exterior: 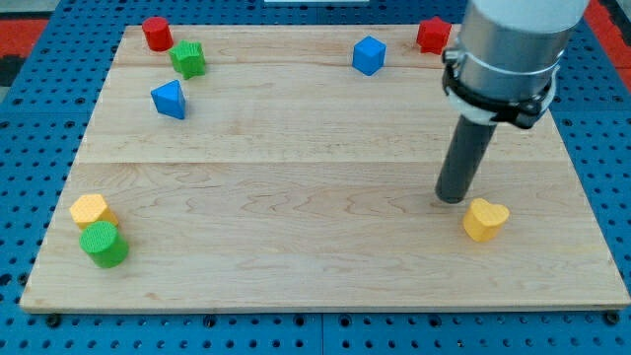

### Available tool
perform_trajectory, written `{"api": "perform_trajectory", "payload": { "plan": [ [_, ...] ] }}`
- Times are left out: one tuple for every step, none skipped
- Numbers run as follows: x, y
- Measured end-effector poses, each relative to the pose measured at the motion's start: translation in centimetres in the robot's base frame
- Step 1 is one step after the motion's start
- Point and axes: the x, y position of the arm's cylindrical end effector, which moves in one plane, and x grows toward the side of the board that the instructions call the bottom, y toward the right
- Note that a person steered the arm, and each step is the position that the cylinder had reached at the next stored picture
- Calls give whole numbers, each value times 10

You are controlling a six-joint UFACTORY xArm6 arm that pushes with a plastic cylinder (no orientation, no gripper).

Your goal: Slightly push the yellow heart towards the bottom right corner of the board

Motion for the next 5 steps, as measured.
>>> {"api": "perform_trajectory", "payload": {
  "plan": [
    [30, 34],
    [48, 48],
    [6, 14],
    [31, -15],
    [56, 17]
  ]
}}
